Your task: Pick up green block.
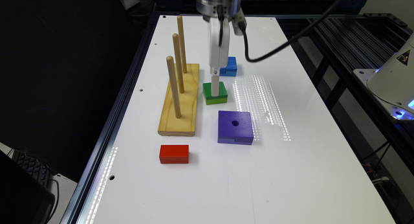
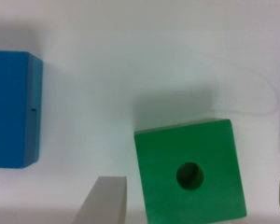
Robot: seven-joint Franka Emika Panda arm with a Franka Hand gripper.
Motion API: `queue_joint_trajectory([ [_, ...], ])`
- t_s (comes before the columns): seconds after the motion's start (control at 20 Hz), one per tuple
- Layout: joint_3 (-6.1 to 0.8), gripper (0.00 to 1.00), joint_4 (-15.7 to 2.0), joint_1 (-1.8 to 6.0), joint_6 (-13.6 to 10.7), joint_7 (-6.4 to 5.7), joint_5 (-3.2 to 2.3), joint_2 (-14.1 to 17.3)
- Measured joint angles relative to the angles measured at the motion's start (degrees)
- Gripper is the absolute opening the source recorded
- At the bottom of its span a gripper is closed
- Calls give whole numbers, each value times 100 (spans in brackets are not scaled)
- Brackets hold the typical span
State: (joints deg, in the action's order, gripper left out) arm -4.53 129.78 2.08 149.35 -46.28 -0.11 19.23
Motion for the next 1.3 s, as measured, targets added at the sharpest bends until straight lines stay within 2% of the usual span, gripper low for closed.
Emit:
queue_joint_trajectory([
  [0.45, 0, 100, -12, 0, 44, 0, 0, 68],
  [0.8, 0, 100, -13, 1, 325, 0, 0, 337],
  [1.3, 0, 100, -15, 1, 330, 0, 0, 351],
])
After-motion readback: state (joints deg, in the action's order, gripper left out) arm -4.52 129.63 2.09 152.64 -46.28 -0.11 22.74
